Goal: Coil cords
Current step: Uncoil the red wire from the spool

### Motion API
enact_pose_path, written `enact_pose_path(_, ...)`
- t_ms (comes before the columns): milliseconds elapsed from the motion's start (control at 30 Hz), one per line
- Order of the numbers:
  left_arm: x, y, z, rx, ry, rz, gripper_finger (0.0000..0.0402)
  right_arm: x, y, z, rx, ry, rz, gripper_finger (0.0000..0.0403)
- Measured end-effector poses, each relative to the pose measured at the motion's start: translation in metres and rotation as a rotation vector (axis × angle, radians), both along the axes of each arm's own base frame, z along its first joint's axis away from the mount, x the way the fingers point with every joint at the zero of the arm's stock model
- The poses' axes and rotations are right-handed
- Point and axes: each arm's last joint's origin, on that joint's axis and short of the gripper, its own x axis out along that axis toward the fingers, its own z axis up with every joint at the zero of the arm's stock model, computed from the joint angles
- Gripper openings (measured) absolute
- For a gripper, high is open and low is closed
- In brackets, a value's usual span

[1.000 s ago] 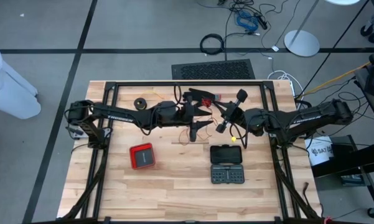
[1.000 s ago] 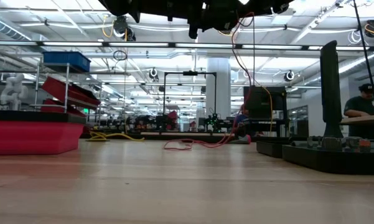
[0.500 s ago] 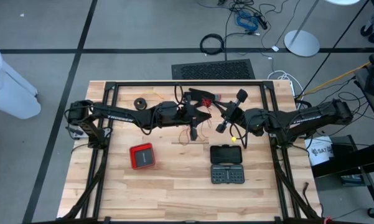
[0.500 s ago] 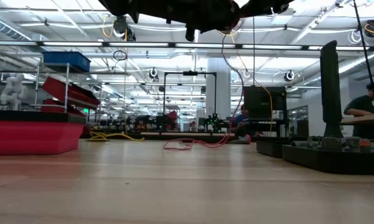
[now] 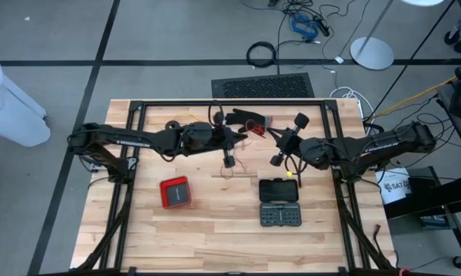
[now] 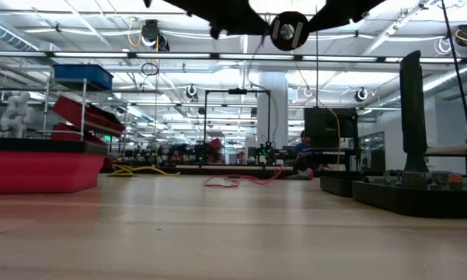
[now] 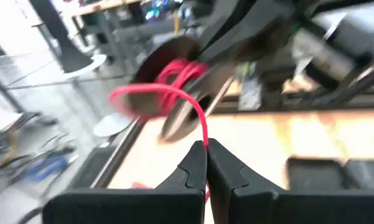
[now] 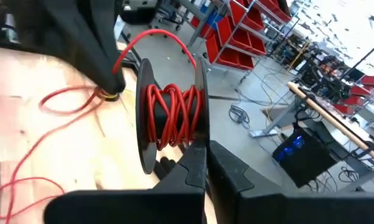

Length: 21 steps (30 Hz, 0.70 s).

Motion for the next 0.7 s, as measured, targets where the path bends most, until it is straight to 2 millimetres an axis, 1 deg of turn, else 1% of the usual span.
enact_pose_path(133,-0.007,0.008,-0.008,0.005,0.115,0.066,0.0001,-0.006,0.005,0.006,0.008,-0.034,0.031,0.0)
enact_pose_path(200,-0.004,0.012,-0.015,-0.017,0.141,0.082,0.0001,-0.006,0.007,0.009,0.017,-0.058,0.056,0.0)
enact_pose_path(300,0.006,0.014,-0.029,-0.041,0.153,0.058,0.0001,-0.002,0.008,0.014,0.045,-0.126,0.126,0.0)
enact_pose_path(400,0.021,0.014,-0.047,-0.098,0.141,-0.001,0.0001,0.003,0.008,0.018,0.028,-0.18,0.135,0.0)
enact_pose_path(500,0.035,0.01,-0.063,-0.141,0.107,-0.08,0.0,0.008,0.004,0.021,-0.012,-0.212,0.085,0.0)
enact_pose_path(567,0.042,0.005,-0.07,-0.166,0.08,-0.134,0.0,0.011,-0.001,0.021,-0.05,-0.195,0.028,0.0)
enact_pose_path(633,0.047,-0.001,-0.073,-0.178,0.054,-0.179,0.0,0.014,-0.007,0.019,-0.065,-0.181,-0.015,0.0)
enact_pose_path(700,0.05,-0.006,-0.069,-0.182,0.035,-0.216,0.0,0.016,-0.014,0.016,-0.071,-0.166,-0.048,0.0)
